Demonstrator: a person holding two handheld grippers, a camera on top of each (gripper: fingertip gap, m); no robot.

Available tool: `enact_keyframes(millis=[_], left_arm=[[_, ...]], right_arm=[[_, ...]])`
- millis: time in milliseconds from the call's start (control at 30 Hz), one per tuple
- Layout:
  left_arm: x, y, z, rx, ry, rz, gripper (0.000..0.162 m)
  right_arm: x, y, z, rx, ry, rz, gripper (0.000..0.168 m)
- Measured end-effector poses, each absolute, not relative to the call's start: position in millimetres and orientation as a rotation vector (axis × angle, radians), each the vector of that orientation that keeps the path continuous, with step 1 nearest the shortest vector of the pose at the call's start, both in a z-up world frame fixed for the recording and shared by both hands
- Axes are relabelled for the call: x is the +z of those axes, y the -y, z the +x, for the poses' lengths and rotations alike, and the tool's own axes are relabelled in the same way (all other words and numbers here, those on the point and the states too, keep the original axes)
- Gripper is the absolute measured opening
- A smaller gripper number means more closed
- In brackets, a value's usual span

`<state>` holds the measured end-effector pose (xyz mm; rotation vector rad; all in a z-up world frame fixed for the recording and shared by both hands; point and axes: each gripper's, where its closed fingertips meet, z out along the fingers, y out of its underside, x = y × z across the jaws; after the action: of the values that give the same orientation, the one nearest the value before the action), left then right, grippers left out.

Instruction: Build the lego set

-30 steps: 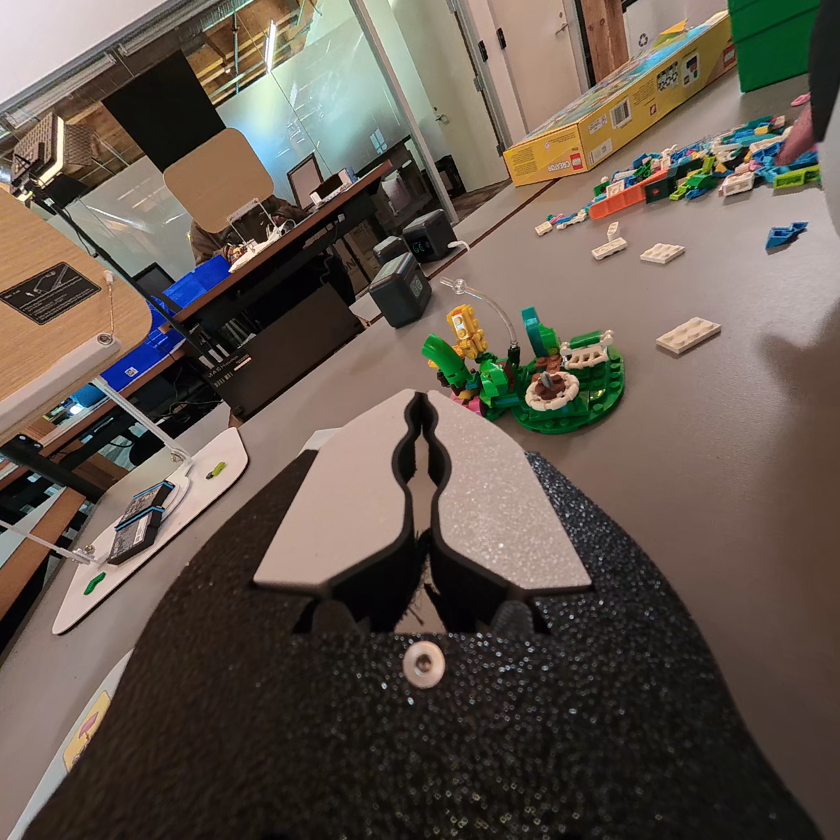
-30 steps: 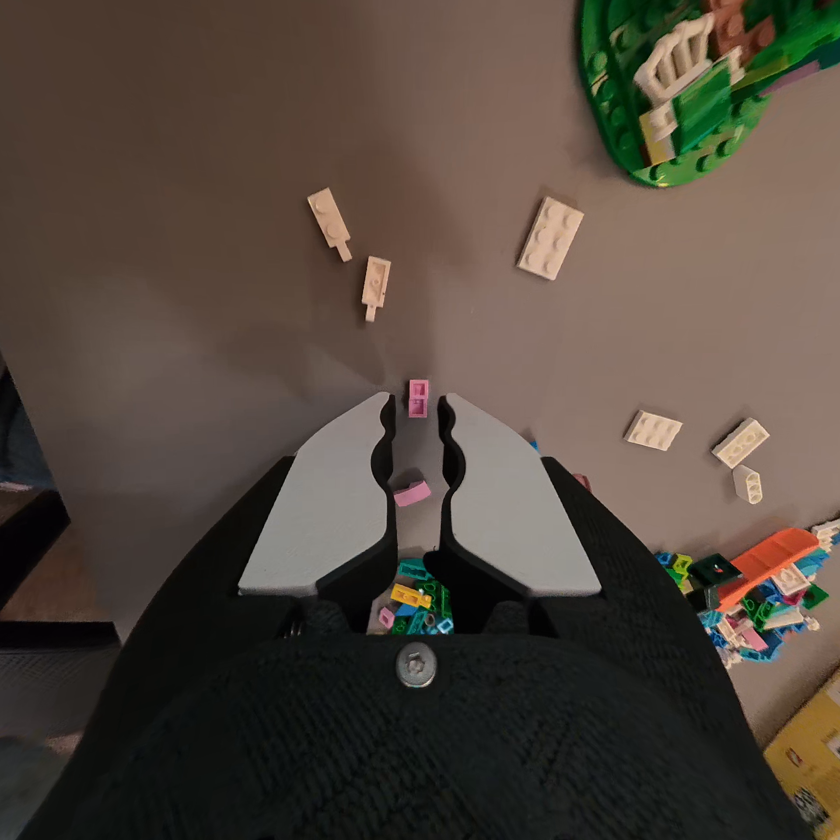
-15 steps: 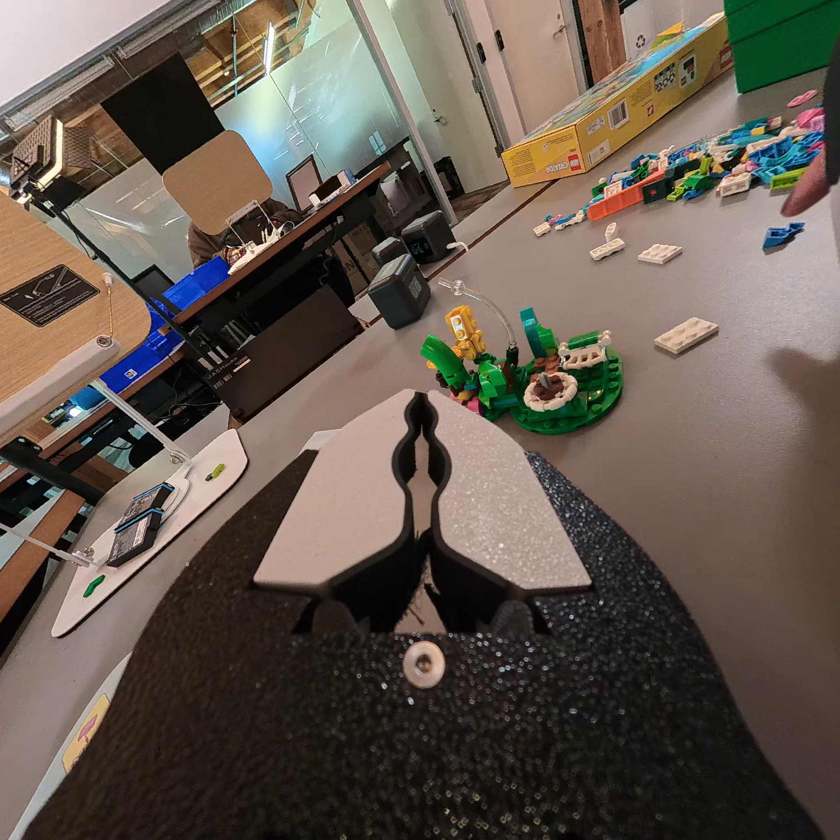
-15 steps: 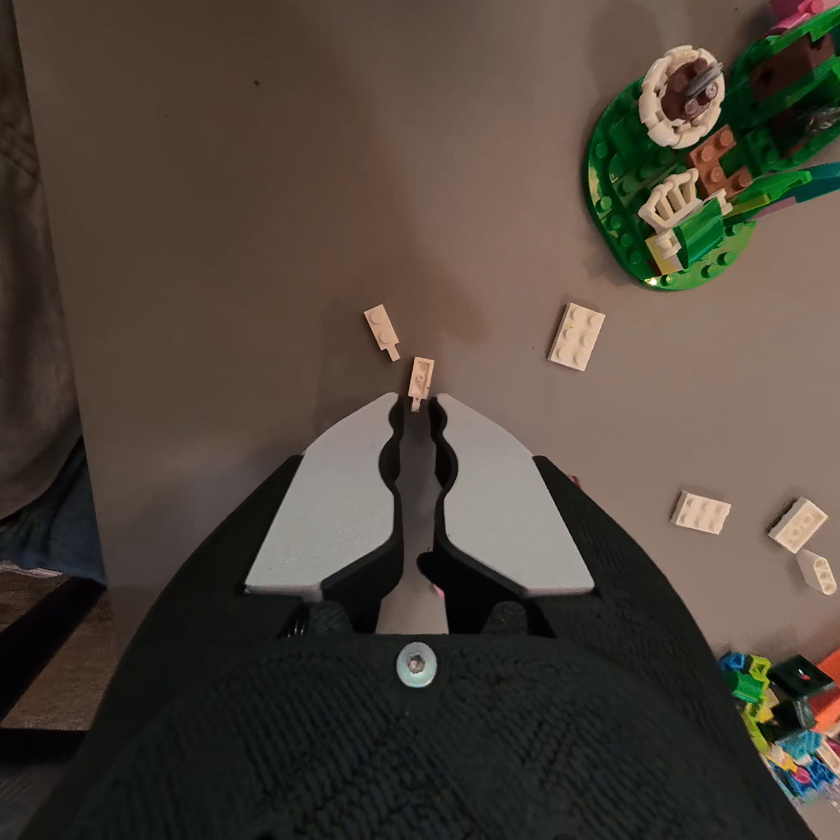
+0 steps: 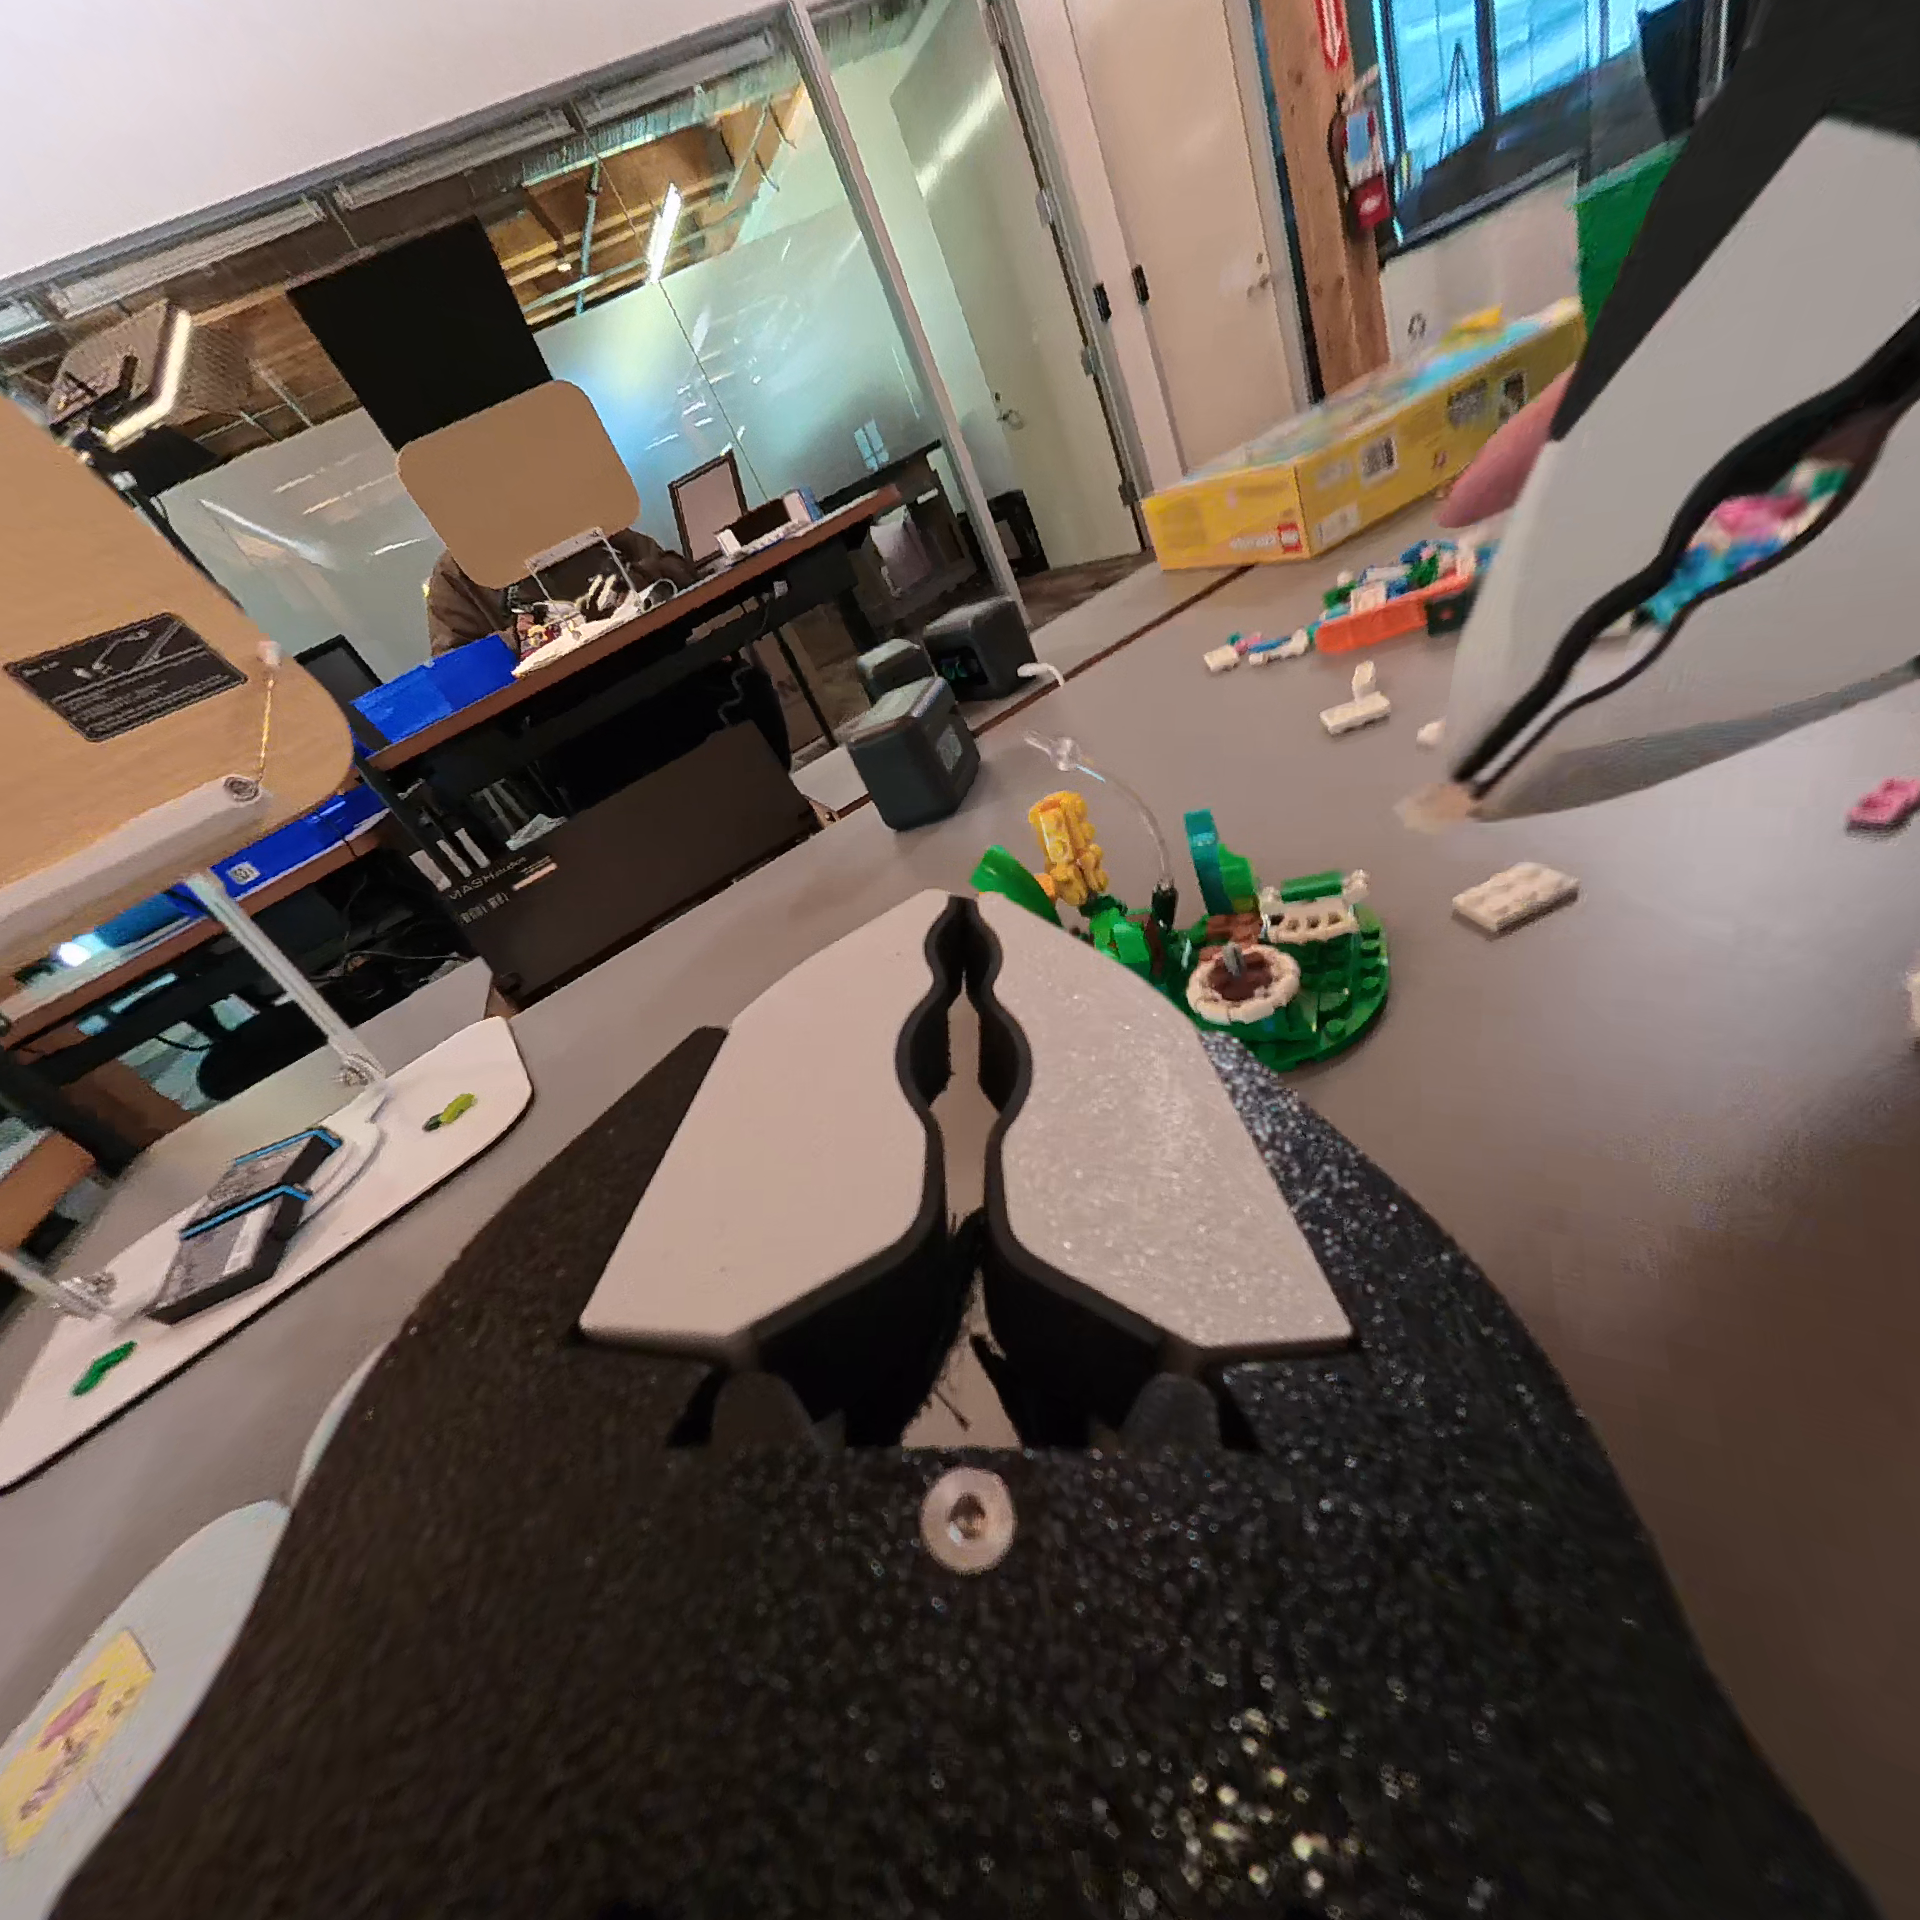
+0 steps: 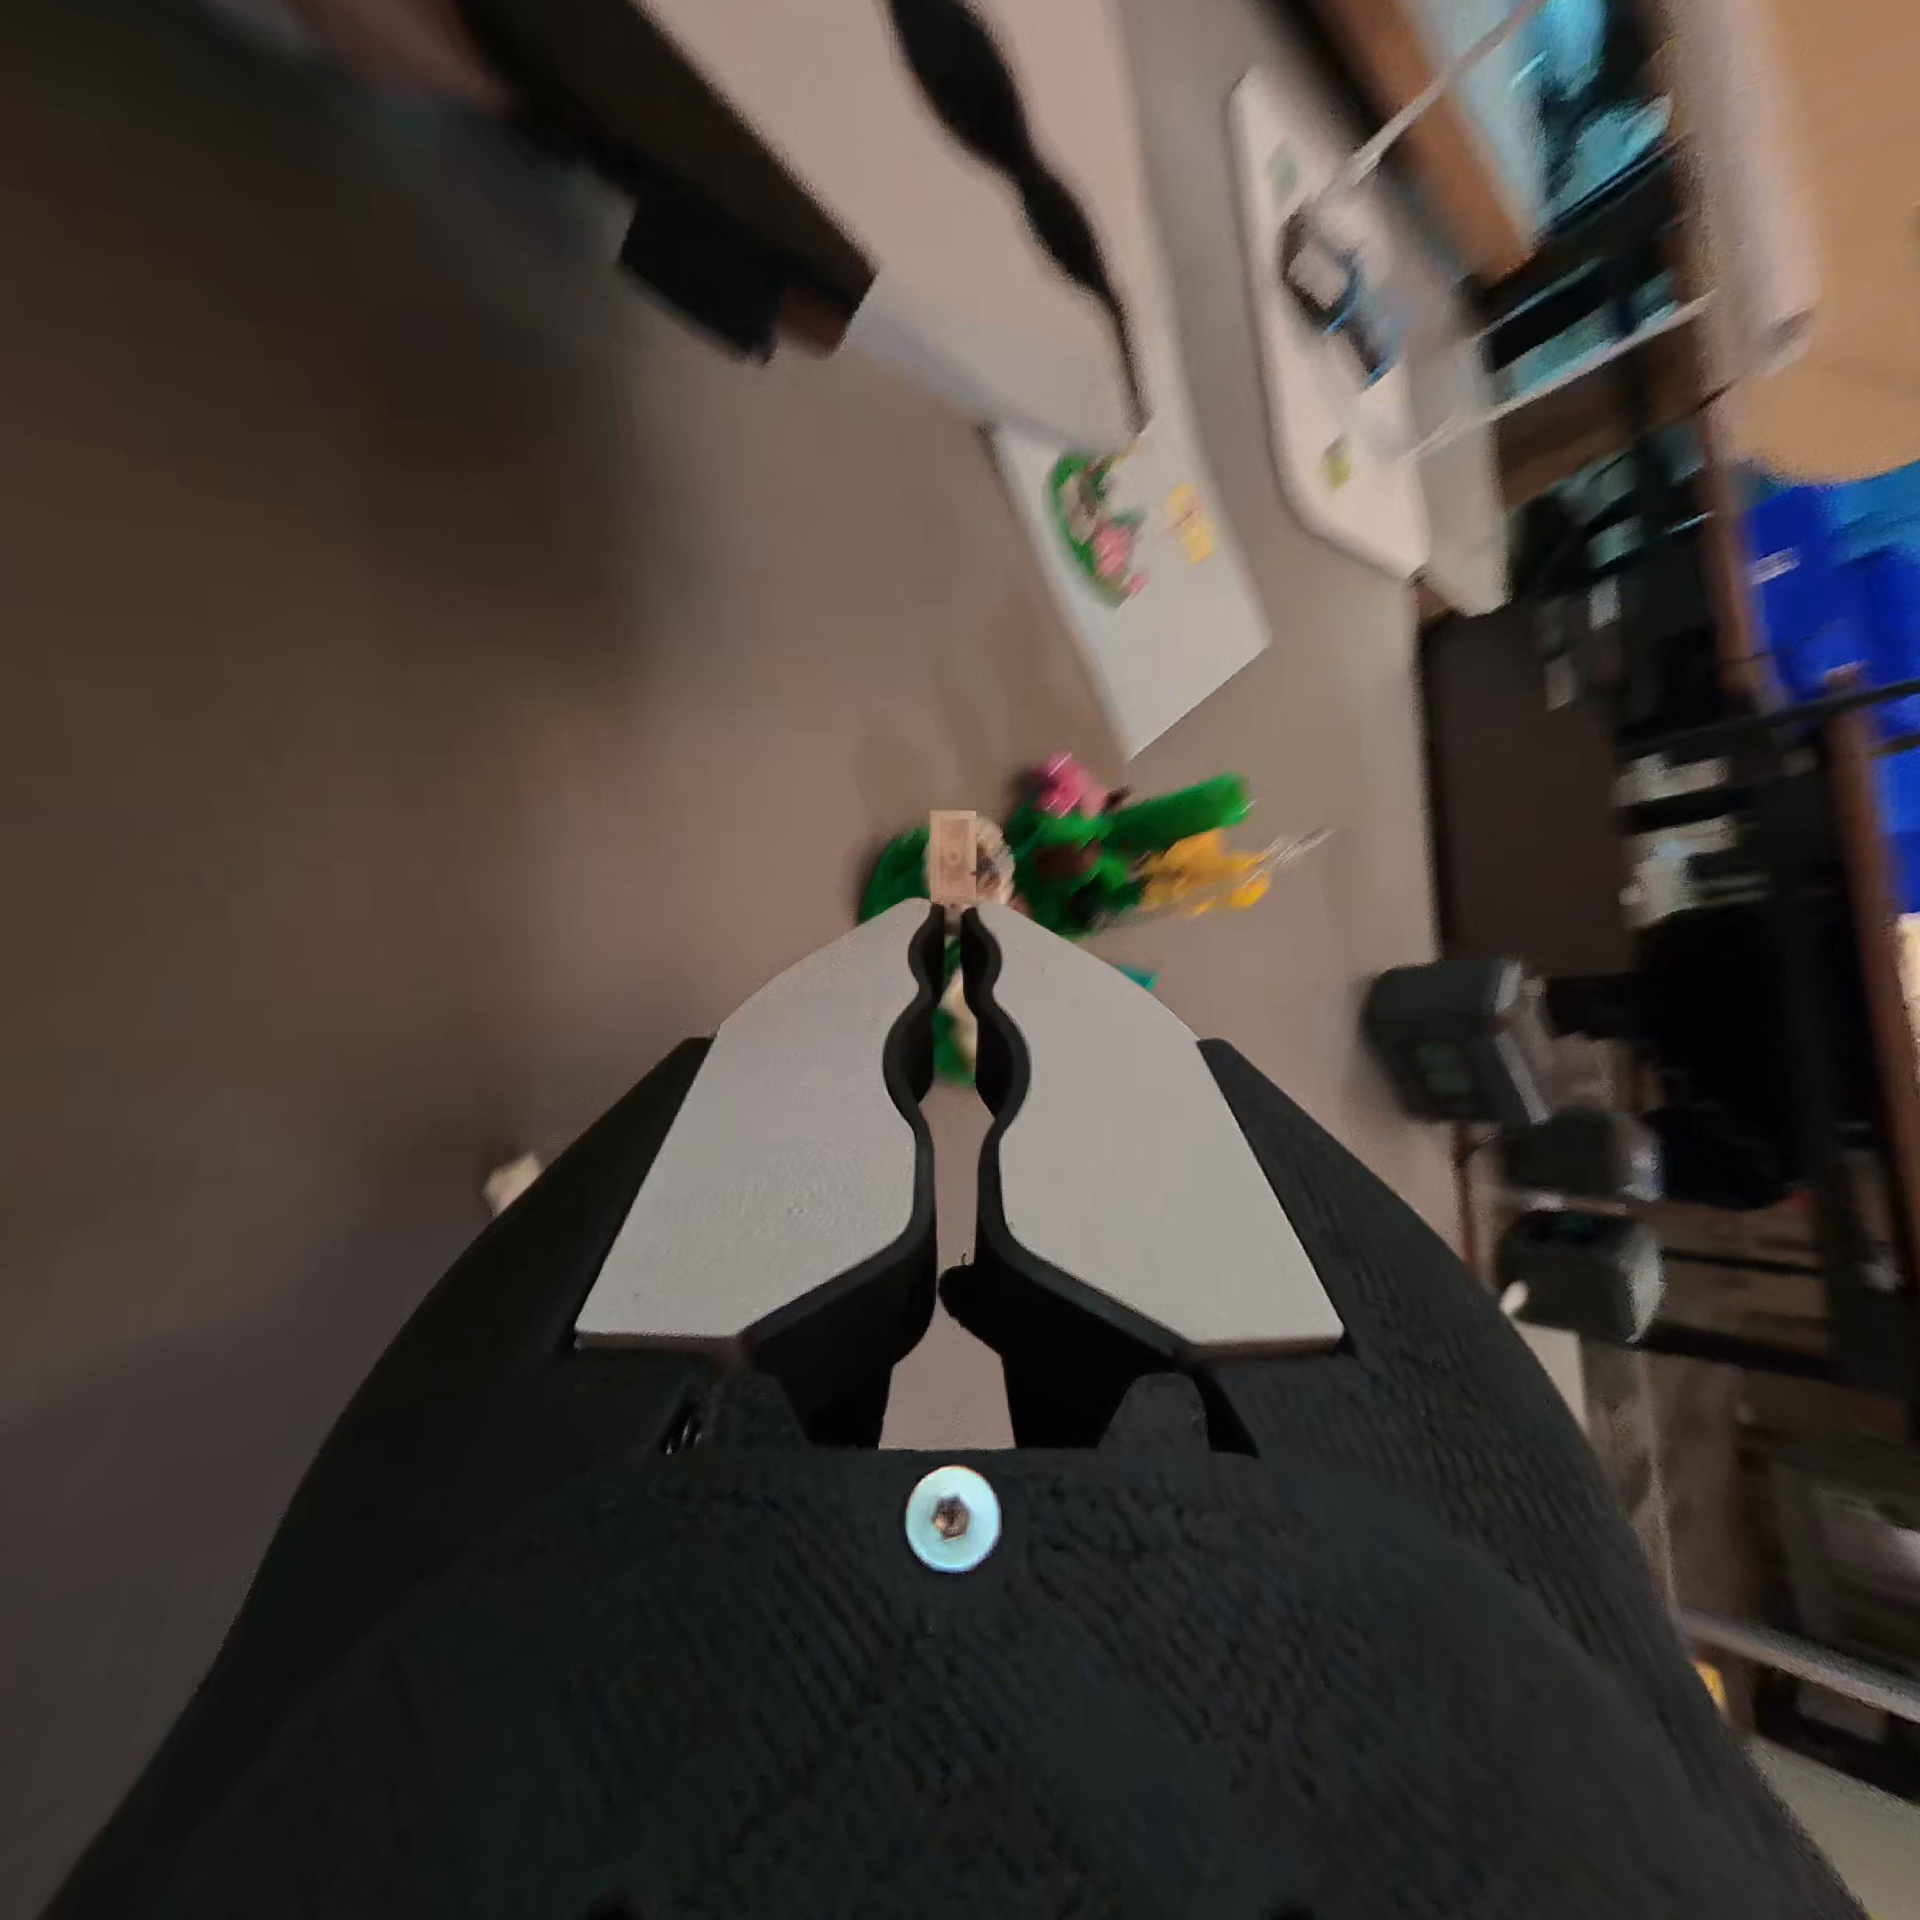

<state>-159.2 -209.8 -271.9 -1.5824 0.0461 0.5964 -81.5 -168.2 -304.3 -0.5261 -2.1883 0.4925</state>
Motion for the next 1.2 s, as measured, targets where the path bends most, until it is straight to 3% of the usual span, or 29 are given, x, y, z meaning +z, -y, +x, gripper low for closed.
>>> enact_keyframes(millis=[33, 367, 1200], left_arm=[[-268.5, 212.5, -162.5, 0.582, -0.013, -1.561, 0.0], [-251.0, 234.7, -187.2, 0.436, 0.229, -1.41, 0.0], [-229.6, 237.6, -147.9, 0.093, 0.08, -1.253, 0.0]], right_arm=[[-294.8, 173.9, -89.8, 0.533, 2.123, -0.51, 0.001], [-235.9, 197.1, -126.9, 0.854, 1.606, -0.46, 0.001], [-233.4, 210.8, -114.1, 0.89, 1.408, -0.467, 0.001]])
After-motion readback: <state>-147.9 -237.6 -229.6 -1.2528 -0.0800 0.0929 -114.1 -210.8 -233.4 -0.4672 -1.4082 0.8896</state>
